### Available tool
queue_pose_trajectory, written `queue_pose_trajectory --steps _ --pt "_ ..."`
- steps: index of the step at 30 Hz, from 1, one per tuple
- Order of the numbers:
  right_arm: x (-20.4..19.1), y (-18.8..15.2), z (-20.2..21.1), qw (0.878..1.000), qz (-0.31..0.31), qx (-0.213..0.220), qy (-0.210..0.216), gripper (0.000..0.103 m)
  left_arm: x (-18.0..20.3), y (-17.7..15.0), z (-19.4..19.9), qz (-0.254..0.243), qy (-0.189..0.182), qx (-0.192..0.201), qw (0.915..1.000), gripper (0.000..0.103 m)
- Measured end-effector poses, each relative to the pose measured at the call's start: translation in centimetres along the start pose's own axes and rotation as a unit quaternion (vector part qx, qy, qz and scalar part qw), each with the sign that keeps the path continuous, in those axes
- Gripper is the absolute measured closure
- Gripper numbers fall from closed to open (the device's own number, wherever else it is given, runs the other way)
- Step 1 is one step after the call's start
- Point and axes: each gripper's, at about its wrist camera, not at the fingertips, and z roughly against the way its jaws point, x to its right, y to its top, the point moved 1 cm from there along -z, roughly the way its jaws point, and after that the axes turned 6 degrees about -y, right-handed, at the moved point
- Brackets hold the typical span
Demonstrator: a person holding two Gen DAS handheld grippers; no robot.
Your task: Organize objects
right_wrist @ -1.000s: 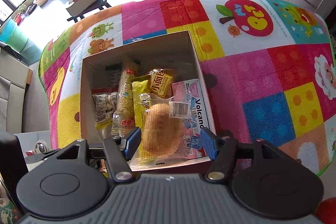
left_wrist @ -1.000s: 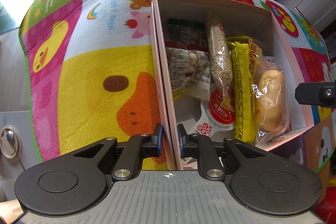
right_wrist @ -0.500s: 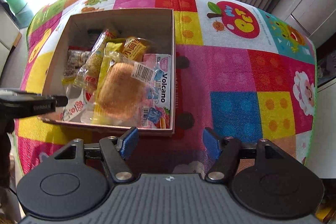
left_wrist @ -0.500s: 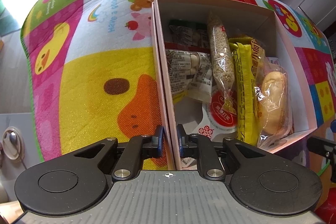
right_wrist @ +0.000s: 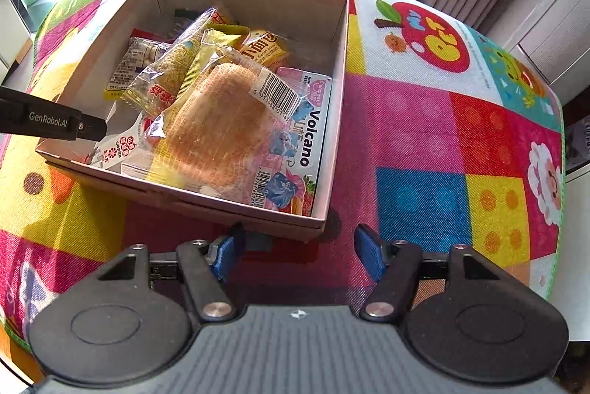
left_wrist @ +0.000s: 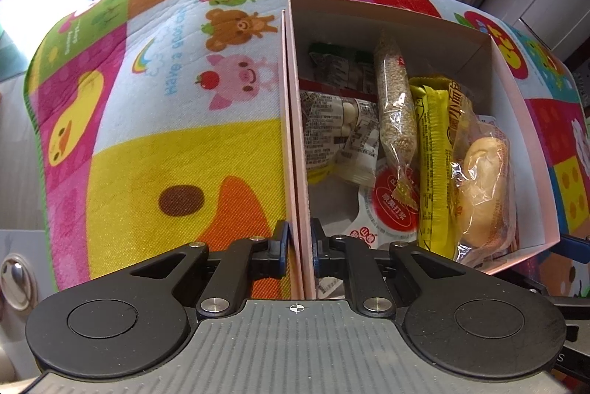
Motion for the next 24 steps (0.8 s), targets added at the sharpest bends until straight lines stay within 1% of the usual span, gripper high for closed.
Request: queue_pose_trajectory --steps 3,4,6,7,8,9,11,13,14,15,16,18,19,20,22,23,24 --pt "1.4 1.1 -0.8 1.000 -0.013 0.014 -0.007 0.039 1.6 1.9 -1.0 -0.009 0.008 0.012 0.9998 0.089" --pt "1.8 1.6 -1.1 1.000 -0.014 0.020 -0.008 0.039 2.2 2.9 -1.4 -0.012 0.010 0.025 0.9996 0.089" --pt "2.6 2.9 -2.0 0.999 -0.014 0.035 -0.011 0.039 3.4 5.0 -1.8 -0.033 0.017 0.064 0.9973 0.091" --pt "3.0 3.6 -2.6 0.999 -0.013 0.044 -0.014 0.039 4.0 6.1 -1.9 -0.047 0.026 0.089 0.9946 0.090" --pt "3.3 4.2 -3.1 0.998 -0.012 0.055 -0.017 0.039 4.5 7.1 -2.2 -0.063 0.045 0.110 0.9910 0.087" --pt "3.6 4.7 -3.6 0.997 -0.010 0.068 -0.018 0.038 4.8 7.9 -2.8 -0.077 0.058 0.117 0.9884 0.083" --pt "4.1 5.4 -4.9 0.995 0.000 0.092 -0.038 0.037 4.4 8.8 -3.9 -0.075 0.068 0.112 0.9885 0.070" --pt "4.6 5.8 -6.5 0.992 0.008 0.107 -0.059 0.037 3.4 9.0 -5.0 -0.055 0.090 0.103 0.9891 0.036" --pt "5.0 5.9 -7.2 0.992 0.008 0.110 -0.063 0.037 3.0 8.9 -5.4 -0.051 0.095 0.104 0.9888 0.026" --pt "5.3 5.8 -7.8 0.992 0.005 0.112 -0.059 0.033 2.4 8.6 -5.5 -0.040 0.090 0.114 0.9886 0.012" --pt "5.8 5.7 -7.9 0.990 -0.004 0.128 -0.054 0.026 1.9 8.3 -5.5 -0.027 0.089 0.122 0.9881 0.007" --pt "6.3 5.3 -8.0 0.990 -0.002 0.138 -0.040 0.026 1.6 7.8 -4.9 -0.008 0.094 0.141 0.9856 0.010" --pt "6.6 4.9 -7.8 0.989 -0.005 0.143 -0.030 0.026 1.7 7.2 -4.2 0.000 0.101 0.158 0.9822 0.014" --pt "6.9 4.5 -7.5 0.989 -0.011 0.145 -0.019 0.025 1.8 6.7 -3.6 0.006 0.102 0.171 0.9800 0.014" --pt "7.3 3.2 -6.7 0.989 -0.024 0.147 -0.003 0.013 2.2 5.2 -2.2 0.020 0.093 0.194 0.9763 0.014" --pt "7.4 2.4 -6.3 0.988 -0.030 0.148 0.001 0.010 2.5 4.3 -1.5 0.023 0.091 0.209 0.9734 0.015" --pt "7.5 1.4 -5.6 0.988 -0.038 0.150 0.007 0.004 2.8 3.3 -0.7 0.023 0.089 0.224 0.9702 0.015"
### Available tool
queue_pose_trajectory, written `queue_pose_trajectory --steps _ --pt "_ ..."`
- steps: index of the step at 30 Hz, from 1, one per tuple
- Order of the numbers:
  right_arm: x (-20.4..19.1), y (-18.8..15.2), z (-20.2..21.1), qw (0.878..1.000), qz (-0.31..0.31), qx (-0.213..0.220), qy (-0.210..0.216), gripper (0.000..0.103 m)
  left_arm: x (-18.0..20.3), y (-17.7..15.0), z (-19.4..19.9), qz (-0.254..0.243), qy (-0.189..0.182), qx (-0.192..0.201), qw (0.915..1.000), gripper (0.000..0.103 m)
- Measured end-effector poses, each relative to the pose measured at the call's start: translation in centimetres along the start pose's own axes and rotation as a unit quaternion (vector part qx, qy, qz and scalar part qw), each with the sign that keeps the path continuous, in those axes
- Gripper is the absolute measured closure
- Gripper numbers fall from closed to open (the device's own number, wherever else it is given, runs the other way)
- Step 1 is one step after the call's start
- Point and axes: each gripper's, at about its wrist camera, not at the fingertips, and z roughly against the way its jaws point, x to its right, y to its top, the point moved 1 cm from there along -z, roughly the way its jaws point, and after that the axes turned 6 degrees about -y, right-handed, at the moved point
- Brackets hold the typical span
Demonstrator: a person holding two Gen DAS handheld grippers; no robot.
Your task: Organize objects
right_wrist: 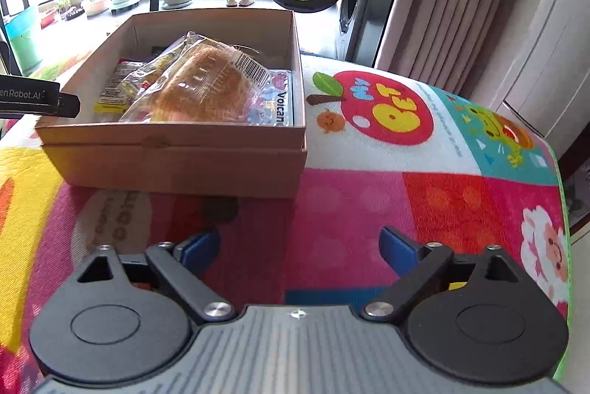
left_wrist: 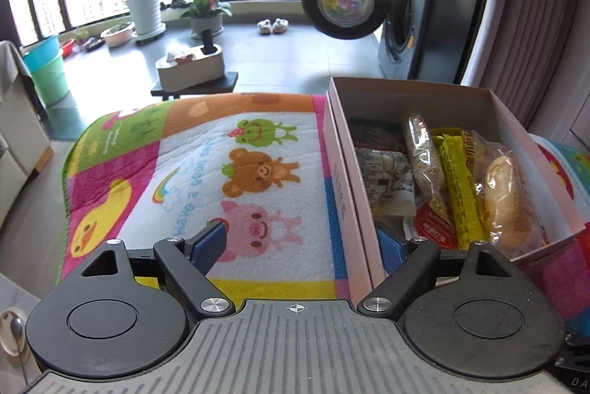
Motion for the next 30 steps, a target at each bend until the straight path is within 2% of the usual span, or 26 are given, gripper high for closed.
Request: queue_pose_trajectory --steps 1,3,5,7,9,12,15,17,20,23,25,30 --pt "0.1 -1.0 0.9 1.000 -0.011 0.003 0.006 0.000 0.0 -0.7 1.1 0.000 -0.002 0.014 0.9999 0.015" --pt "-0.1 -2.8 2.3 1.000 -0.023 0.001 0.014 0.000 0.1 -2.2 3.7 0.009 -0.003 0.046 0.9989 0.015" --pt "-0.9 -4.7 3.2 1.000 -0.022 -0.008 0.017 0.000 0.2 -4.0 6.2 0.020 -0.002 0.058 0.9981 0.015" --pt "-1.9 -6.4 3.9 1.000 -0.016 -0.014 0.012 0.000 0.3 -6.4 8.3 0.029 -0.003 0.056 0.9980 0.015" --pt "-2.8 -8.0 4.9 1.000 -0.015 -0.011 -0.001 0.000 0.6 -9.1 9.7 0.023 -0.011 0.038 0.9990 0.015" --pt "-3.6 -10.0 6.8 0.999 -0.020 -0.002 -0.029 0.000 1.0 -13.0 10.8 -0.018 -0.029 0.012 0.9993 0.015" --pt "-3.9 -11.7 7.8 0.998 -0.021 0.019 -0.048 0.000 1.2 -15.8 11.0 -0.046 -0.034 0.005 0.9983 0.015" --pt "-4.0 -12.8 8.1 0.997 -0.022 0.053 -0.058 0.000 1.2 -16.6 10.9 -0.047 -0.036 0.017 0.9981 0.015" --pt "-3.5 -13.9 8.2 0.994 -0.034 0.088 -0.046 0.000 1.9 -17.5 10.6 -0.065 -0.045 0.035 0.9962 0.015" --pt "-1.6 -14.2 7.5 0.993 -0.088 0.078 0.000 0.000 2.5 -18.4 10.4 -0.087 -0.051 0.060 0.9931 0.015" --pt "-1.5 -14.6 7.4 0.993 -0.069 0.100 0.003 0.000 2.5 -18.6 10.3 -0.087 -0.051 0.063 0.9928 0.015" --pt "-1.5 -14.7 7.3 0.992 -0.071 0.100 0.009 0.000 2.4 -18.8 10.4 -0.080 -0.052 0.062 0.9935 0.015"
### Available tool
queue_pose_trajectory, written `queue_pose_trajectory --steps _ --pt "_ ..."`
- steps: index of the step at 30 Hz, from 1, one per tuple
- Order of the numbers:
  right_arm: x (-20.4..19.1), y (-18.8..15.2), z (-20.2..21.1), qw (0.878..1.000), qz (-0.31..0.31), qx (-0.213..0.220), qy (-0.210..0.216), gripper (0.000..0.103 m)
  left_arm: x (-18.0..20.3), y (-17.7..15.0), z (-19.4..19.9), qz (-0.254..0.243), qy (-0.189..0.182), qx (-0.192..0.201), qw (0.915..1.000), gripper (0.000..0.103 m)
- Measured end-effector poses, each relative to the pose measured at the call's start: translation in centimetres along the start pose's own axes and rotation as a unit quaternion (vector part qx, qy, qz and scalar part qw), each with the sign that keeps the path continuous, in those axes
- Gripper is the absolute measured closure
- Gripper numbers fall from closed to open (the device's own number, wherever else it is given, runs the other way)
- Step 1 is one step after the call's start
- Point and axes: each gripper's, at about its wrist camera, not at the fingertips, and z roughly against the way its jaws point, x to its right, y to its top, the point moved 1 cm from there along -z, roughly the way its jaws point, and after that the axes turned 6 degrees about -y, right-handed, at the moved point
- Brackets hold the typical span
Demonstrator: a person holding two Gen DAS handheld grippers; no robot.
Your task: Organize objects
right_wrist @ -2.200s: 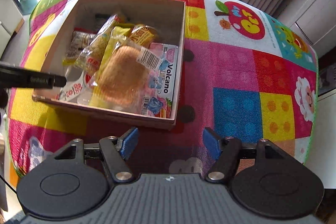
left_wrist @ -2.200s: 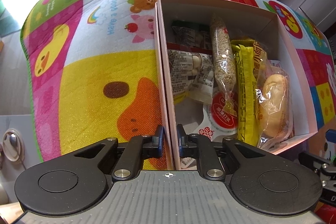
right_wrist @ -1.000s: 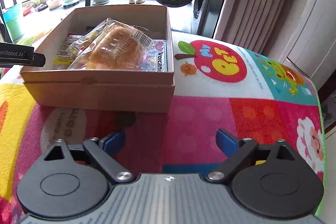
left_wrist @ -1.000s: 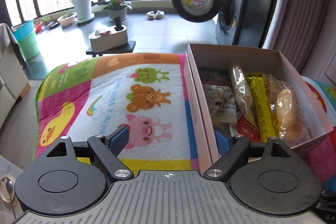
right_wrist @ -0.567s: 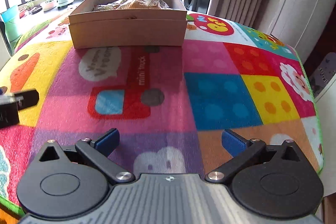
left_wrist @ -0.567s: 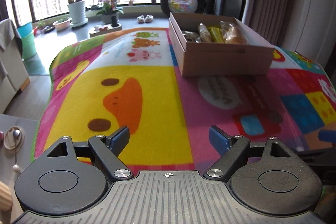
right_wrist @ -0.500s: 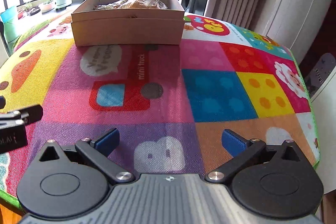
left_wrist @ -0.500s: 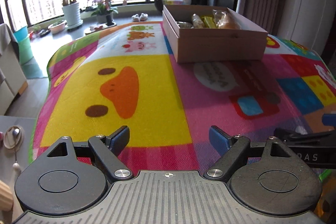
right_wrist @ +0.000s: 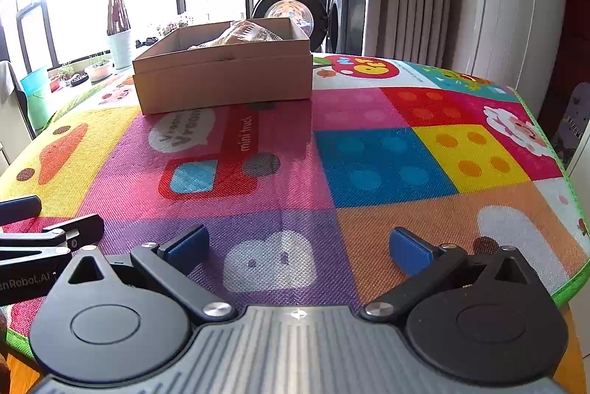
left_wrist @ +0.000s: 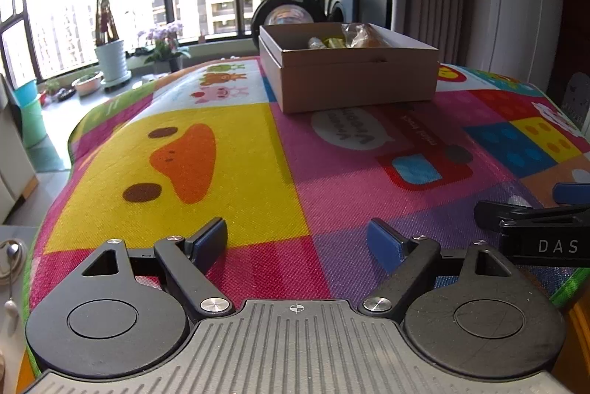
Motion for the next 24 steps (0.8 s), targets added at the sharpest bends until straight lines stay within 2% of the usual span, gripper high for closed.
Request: queue_pose_trajectory --steps 8,13,24 --pt "-0.1 -0.1 0.1 1.000 0.000 0.000 0.000 0.000 0.0 0.1 -0.3 0.007 -0.001 -0.004 1.0000 0.013" --pt "-0.2 -0.3 0.2 1.000 -0.001 0.001 0.000 0.000 0.2 0.4 -0.9 0.012 0.003 -0.008 0.9999 0.008" --pt "0.1 0.0 -0.2 1.000 0.004 0.001 0.011 0.000 0.2 0.5 -1.0 0.010 0.006 -0.008 0.9999 0.007"
